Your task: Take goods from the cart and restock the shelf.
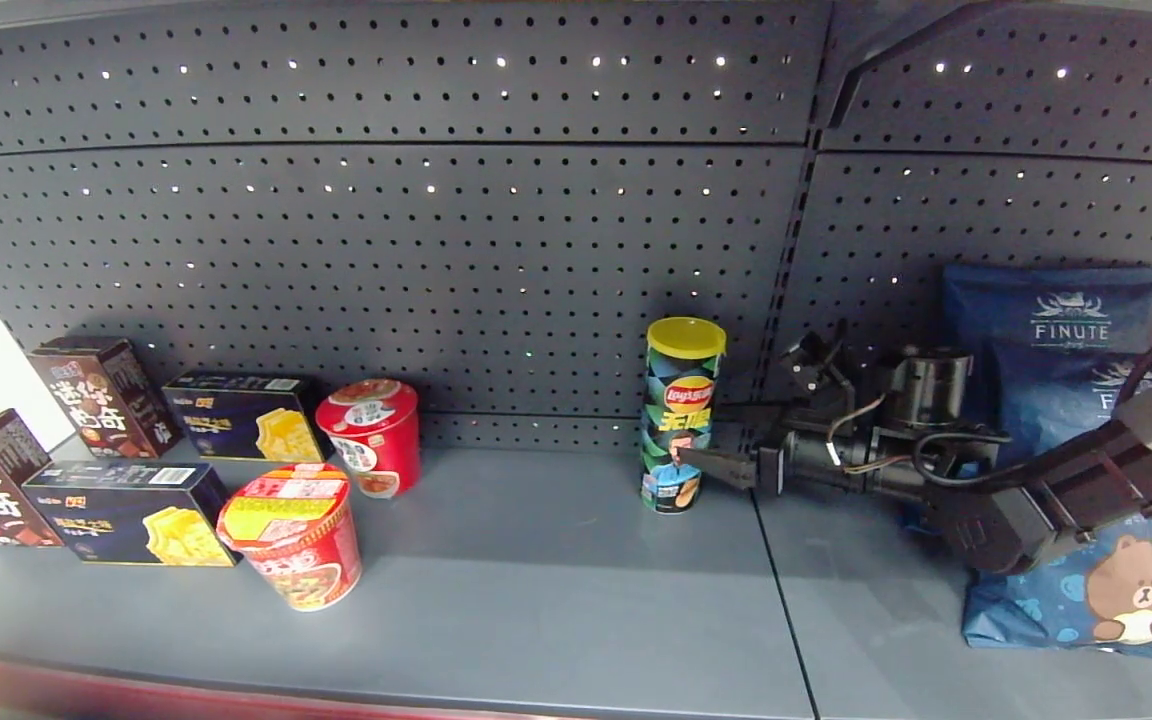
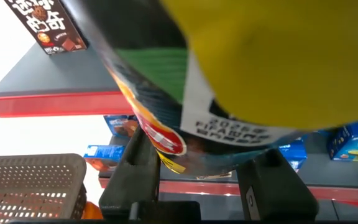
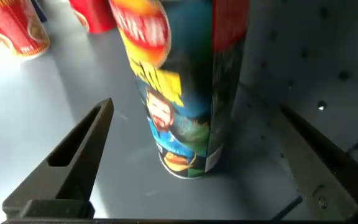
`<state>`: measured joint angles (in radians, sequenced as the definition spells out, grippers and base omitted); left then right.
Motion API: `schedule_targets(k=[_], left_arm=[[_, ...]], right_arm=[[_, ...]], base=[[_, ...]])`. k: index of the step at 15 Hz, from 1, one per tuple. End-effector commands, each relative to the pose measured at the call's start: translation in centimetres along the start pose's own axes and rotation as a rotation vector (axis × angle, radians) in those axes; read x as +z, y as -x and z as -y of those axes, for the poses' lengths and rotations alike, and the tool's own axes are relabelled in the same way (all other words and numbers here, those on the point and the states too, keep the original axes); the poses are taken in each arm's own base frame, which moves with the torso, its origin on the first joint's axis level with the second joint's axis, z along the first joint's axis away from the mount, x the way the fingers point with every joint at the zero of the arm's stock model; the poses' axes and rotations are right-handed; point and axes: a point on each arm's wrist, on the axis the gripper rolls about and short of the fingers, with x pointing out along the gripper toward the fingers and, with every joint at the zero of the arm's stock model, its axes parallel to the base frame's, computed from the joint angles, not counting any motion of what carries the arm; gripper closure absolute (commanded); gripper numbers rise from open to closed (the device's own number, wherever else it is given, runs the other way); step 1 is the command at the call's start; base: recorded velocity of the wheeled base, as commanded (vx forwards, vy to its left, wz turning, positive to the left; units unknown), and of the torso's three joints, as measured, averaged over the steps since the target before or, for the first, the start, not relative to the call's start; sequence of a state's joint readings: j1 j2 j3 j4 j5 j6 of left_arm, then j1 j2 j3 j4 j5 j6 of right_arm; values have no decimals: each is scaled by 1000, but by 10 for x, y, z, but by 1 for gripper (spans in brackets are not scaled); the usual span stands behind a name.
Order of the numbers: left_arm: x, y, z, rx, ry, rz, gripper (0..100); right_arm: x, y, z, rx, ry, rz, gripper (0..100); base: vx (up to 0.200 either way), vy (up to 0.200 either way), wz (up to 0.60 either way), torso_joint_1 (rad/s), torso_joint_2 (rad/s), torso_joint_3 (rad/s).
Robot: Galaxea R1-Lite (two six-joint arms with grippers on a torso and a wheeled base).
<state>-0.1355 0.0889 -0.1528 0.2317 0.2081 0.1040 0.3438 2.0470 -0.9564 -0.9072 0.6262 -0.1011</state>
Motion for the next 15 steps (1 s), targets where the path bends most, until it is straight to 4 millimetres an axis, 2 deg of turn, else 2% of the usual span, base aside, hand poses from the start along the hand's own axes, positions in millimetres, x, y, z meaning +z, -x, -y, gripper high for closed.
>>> schedule_targets(k=[1,6,10,15], left_arm=[[-3,-1,1,1,-3,-13,100],[-2,-1,0,3,0,-12,100],[-2,-1,0,3,0,-12,100],[-5,-2,1,4,-1,-21,100]], right_arm=[[-13,-7,2,10,-17,-24,0],[-23,-18,9,33,-27,-30,0],[-39,-32,11,40,-66,-44,0],[-51,-39,11,46,-94,-50,0]], base=[[0,0,0,0,0,0],[0,0,0,0,0,0],[0,0,0,0,0,0],[0,0,0,0,0,0]])
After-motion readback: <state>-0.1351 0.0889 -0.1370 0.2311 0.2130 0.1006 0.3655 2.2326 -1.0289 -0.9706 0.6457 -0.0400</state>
